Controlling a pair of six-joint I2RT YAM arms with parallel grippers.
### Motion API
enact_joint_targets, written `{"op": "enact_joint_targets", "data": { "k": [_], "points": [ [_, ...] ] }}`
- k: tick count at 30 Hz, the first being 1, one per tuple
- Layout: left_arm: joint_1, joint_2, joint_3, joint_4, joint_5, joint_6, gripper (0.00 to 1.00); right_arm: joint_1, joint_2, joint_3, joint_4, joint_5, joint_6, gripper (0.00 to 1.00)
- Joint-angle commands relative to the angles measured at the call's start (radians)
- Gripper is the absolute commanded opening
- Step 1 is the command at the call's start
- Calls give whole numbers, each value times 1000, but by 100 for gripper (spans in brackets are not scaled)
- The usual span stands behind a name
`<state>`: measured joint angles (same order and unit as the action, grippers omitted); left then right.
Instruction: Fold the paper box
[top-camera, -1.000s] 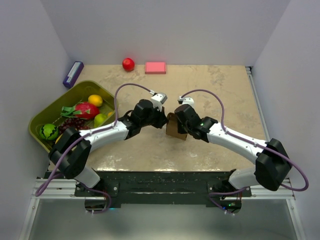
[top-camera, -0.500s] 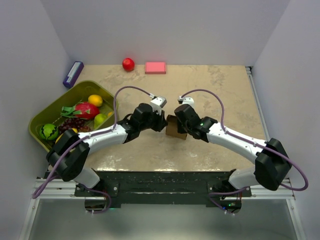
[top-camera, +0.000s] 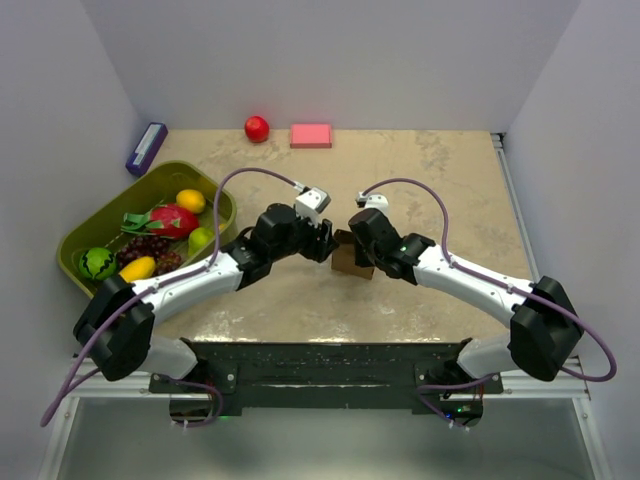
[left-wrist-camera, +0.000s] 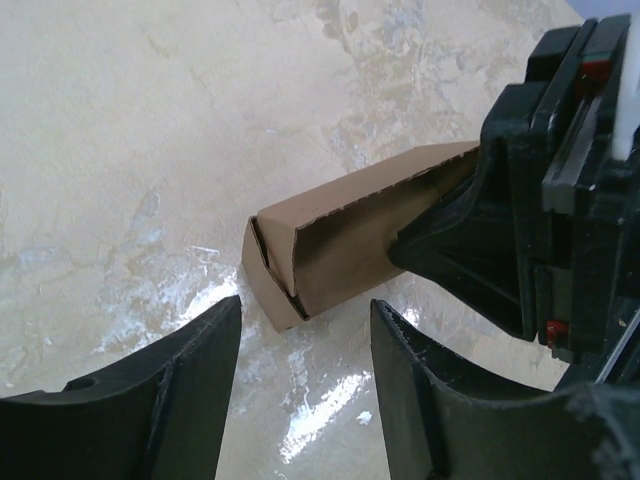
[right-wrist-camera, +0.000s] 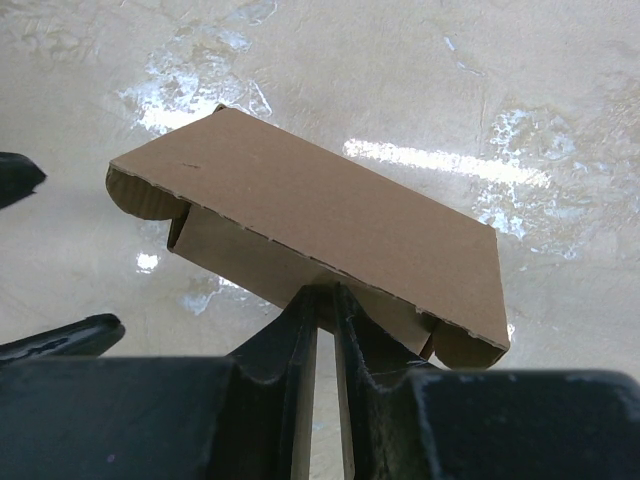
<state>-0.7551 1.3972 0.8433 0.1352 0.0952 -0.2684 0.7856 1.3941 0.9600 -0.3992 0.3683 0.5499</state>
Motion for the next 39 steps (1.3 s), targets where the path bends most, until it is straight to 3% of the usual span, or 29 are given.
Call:
{"op": "enact_joint_targets", "data": {
  "k": [1,14,33,37,39],
  "points": [
    [-6,-18,42,63,-37,51,57,0,33,-35,-69,-5,12,15],
    [-4,45,71,130,-54,52,38,-2,48,-27,-72,-6,4,15],
    [-4,117,96,153,-35,46,23,-2,75,-15,-69,-12,-8,14],
    [-4,131,97,155,-23,54,1,-2,80,-15,-69,-12,-7,14],
    [-4,137,97,150,-25,58,0,0,82,-14,-69,-15,-8,14]
  ]
}}
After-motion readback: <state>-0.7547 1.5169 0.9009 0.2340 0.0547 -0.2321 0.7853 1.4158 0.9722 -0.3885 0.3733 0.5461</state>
